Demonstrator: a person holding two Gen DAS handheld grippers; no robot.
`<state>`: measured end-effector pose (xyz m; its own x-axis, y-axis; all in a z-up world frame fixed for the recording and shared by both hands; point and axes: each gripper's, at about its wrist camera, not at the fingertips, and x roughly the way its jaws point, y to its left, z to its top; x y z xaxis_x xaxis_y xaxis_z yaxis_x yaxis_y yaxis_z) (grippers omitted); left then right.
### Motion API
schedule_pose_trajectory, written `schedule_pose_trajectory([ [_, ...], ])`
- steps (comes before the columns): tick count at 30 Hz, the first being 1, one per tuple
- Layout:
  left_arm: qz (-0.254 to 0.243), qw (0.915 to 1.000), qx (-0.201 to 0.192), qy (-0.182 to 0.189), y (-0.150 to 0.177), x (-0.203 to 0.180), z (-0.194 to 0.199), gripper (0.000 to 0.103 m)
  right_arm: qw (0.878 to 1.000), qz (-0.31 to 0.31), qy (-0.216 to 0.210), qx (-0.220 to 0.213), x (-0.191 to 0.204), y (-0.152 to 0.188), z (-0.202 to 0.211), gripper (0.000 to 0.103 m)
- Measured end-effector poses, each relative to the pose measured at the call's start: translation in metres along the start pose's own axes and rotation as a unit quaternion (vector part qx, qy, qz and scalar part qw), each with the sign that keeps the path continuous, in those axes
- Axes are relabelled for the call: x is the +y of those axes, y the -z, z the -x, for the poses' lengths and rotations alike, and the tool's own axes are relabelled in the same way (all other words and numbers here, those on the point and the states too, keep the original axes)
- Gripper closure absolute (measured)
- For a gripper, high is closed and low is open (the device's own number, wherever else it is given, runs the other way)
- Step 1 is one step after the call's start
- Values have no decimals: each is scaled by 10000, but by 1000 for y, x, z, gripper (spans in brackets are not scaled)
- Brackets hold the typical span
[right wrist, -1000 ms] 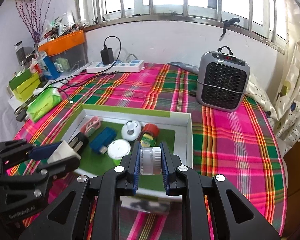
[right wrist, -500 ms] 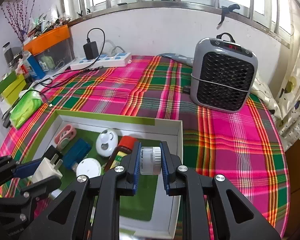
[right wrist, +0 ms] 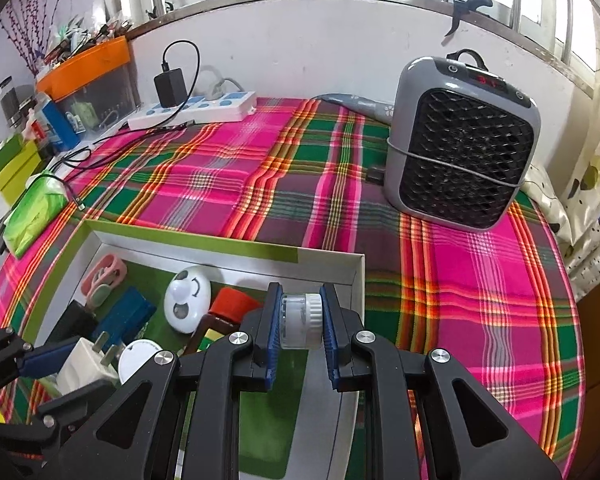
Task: Organize rigid objects
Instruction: 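Lower the charger into the box with the left tool while the right tool lowers the jar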
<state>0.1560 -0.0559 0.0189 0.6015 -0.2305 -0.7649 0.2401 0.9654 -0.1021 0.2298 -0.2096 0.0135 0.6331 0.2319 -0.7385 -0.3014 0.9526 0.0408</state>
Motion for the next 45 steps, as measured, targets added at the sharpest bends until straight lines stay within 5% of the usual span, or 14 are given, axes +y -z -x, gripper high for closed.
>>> schedule_pose_trajectory([
  [45, 126, 9997, 184, 62, -1, 4, -12, 71, 9990, 422, 85, 96, 11, -1, -19, 83],
])
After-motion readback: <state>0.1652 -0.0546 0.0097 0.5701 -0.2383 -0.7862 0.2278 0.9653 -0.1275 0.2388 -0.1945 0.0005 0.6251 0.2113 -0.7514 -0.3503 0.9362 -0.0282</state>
